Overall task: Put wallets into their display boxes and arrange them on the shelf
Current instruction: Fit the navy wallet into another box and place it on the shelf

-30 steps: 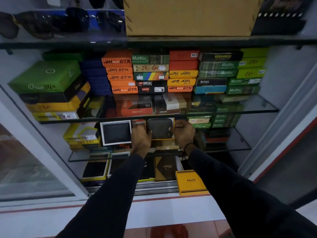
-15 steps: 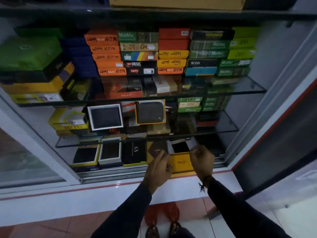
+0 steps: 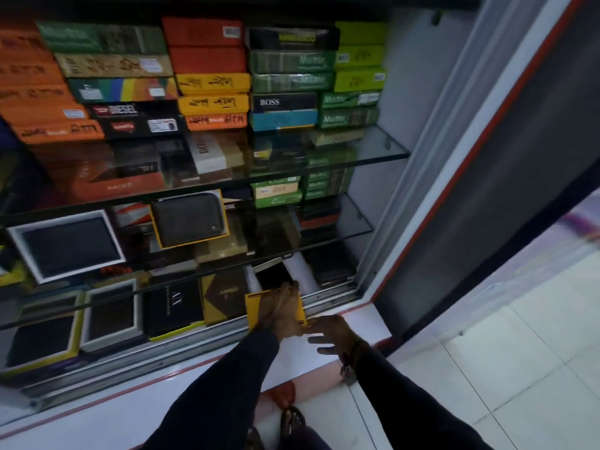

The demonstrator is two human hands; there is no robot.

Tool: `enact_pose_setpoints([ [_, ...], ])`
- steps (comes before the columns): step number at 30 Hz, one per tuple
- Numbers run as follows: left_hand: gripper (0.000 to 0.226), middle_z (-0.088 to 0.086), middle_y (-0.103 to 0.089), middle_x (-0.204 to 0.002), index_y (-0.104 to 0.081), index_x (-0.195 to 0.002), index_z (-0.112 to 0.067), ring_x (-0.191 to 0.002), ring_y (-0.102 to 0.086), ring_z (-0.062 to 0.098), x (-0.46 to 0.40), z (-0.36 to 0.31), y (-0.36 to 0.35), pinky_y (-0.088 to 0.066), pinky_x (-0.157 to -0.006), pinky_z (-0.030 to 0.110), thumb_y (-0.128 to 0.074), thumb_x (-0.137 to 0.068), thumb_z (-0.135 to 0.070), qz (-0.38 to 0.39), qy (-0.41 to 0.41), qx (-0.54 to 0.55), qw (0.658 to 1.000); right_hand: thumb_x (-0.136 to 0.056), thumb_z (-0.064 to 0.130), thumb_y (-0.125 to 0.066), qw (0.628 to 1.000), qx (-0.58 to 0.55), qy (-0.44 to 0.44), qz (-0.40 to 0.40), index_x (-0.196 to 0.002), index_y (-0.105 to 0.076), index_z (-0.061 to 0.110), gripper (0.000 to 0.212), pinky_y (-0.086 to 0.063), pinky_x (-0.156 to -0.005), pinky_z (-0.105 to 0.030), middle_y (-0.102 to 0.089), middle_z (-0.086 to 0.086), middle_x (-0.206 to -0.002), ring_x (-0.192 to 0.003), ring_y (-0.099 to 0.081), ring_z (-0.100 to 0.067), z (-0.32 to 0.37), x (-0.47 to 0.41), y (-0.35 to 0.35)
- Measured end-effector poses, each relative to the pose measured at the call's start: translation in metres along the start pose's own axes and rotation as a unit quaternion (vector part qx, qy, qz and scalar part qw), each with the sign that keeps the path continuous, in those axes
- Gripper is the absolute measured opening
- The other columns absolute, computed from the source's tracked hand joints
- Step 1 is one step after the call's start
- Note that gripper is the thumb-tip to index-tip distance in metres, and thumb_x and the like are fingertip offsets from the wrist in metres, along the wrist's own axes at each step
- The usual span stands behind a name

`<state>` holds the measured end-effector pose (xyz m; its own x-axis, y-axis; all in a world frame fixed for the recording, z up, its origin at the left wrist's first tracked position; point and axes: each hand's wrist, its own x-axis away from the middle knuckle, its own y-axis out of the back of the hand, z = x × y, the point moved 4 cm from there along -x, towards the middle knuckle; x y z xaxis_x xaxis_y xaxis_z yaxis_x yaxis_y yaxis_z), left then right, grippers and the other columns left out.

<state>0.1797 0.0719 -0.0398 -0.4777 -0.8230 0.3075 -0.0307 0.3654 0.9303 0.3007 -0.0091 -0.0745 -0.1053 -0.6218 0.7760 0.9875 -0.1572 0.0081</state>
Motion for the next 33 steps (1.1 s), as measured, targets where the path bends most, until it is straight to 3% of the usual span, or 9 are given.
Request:
enact_pose_setpoints([
  [5,0.125,0.010,-0.039,-0.145,-0.027,-0.155,-0.019,-0.124,-0.052,0.036,-0.005,0.015,0.007,-0.051,-0.092,0.040,-0.092,-0.052,-0.046,-0.046,-0.027,0.085,0.995,-0.095,0.026,-0.050,0.996,-0.058,-0.033,0.051,-0.087,-0.071,0.015,0.025,-0.044,-0.076,-0.030,-0.069,-0.007,-0.097,-0.090,-0.062,-0.019,0.000,-0.011,0.004],
  [9,0.126,-0.003,-0.034,-0.147,-0.024,-0.154,-0.036,-0.124,-0.044,0.022,0.009,0.040,0.026,-0.051,-0.093,0.042,-0.088,-0.047,-0.050,-0.070,-0.017,0.185,0.980,-0.079,0.022,-0.074,0.998,-0.052,0.021,-0.007,-0.091,-0.077,0.002,0.023,-0.049,-0.076,-0.031,-0.071,-0.013,-0.093,-0.087,-0.064,-0.024,0.002,-0.015,0.006],
  [11,0.113,-0.010,-0.031,-0.145,-0.033,-0.150,-0.040,-0.123,-0.039,0.014,0.024,0.059,0.033,-0.051,-0.091,0.036,-0.088,-0.052,-0.045,-0.066,-0.023,0.242,0.968,-0.074,0.015,-0.079,0.996,-0.071,0.042,-0.042,-0.095,-0.074,-0.004,0.029,-0.052,-0.073,-0.032,-0.070,-0.018,-0.094,-0.086,-0.064,-0.028,0.000,-0.019,0.006],
  [14,0.077,-0.004,-0.036,-0.146,-0.057,-0.136,-0.028,-0.117,-0.060,0.019,0.050,0.094,0.031,-0.059,-0.084,0.022,-0.091,-0.068,-0.020,-0.080,-0.018,0.299,0.951,-0.075,0.003,-0.078,0.992,-0.096,0.057,-0.053,-0.088,-0.072,-0.005,0.017,-0.049,-0.066,-0.031,-0.065,-0.019,-0.086,-0.072,-0.058,-0.027,0.000,-0.022,0.000],
  [19,0.069,0.001,-0.046,-0.144,-0.055,-0.140,-0.024,-0.108,-0.066,0.021,0.080,0.107,0.025,-0.061,-0.089,0.037,-0.083,-0.078,-0.039,-0.074,0.030,0.277,0.957,-0.072,0.000,-0.079,0.992,-0.073,0.082,-0.056,-0.072,-0.063,0.003,0.016,-0.041,-0.056,-0.027,-0.052,-0.013,-0.069,-0.054,-0.042,-0.020,0.003,-0.019,-0.014],
  [22,0.083,-0.001,-0.046,-0.146,-0.043,-0.145,-0.031,-0.128,-0.052,0.023,0.080,0.084,0.034,-0.056,-0.098,0.046,-0.076,-0.075,-0.059,-0.144,0.042,0.246,0.958,-0.069,0.003,-0.081,0.992,-0.088,0.083,-0.033,-0.071,-0.061,0.006,0.021,-0.044,-0.059,-0.027,-0.048,-0.011,-0.065,-0.052,-0.039,-0.018,0.006,-0.012,-0.023],
  [25,0.077,0.002,-0.049,-0.147,-0.040,-0.146,-0.030,-0.127,-0.055,0.024,0.073,0.063,0.039,-0.057,-0.093,0.040,-0.074,-0.080,-0.052,-0.215,0.054,0.175,0.959,-0.065,0.004,-0.083,0.990,-0.091,0.099,-0.044,-0.063,-0.066,0.008,0.018,-0.052,-0.063,-0.028,-0.054,-0.010,-0.062,-0.053,-0.046,-0.018,0.012,-0.007,-0.029],
  [29,0.050,0.004,-0.053,-0.137,-0.053,-0.138,-0.031,-0.108,-0.065,0.023,0.064,0.048,0.033,-0.058,-0.079,0.031,-0.063,-0.090,-0.042,-0.163,0.021,0.089,0.982,-0.065,0.010,-0.085,0.989,-0.086,0.115,-0.040,-0.077,-0.075,0.004,0.017,-0.059,-0.065,-0.026,-0.063,-0.009,-0.066,-0.063,-0.057,-0.019,0.019,-0.003,-0.034],
  [33,0.056,0.003,-0.048,-0.135,-0.058,-0.135,-0.033,-0.109,-0.062,0.026,0.064,0.050,0.025,-0.054,-0.079,0.033,-0.063,-0.084,-0.055,-0.106,0.005,0.070,0.992,-0.066,0.010,-0.085,0.986,-0.108,0.119,-0.047,-0.074,-0.077,0.003,0.014,-0.059,-0.062,-0.027,-0.074,-0.014,-0.074,-0.069,-0.070,-0.022,0.021,-0.001,-0.039],
])
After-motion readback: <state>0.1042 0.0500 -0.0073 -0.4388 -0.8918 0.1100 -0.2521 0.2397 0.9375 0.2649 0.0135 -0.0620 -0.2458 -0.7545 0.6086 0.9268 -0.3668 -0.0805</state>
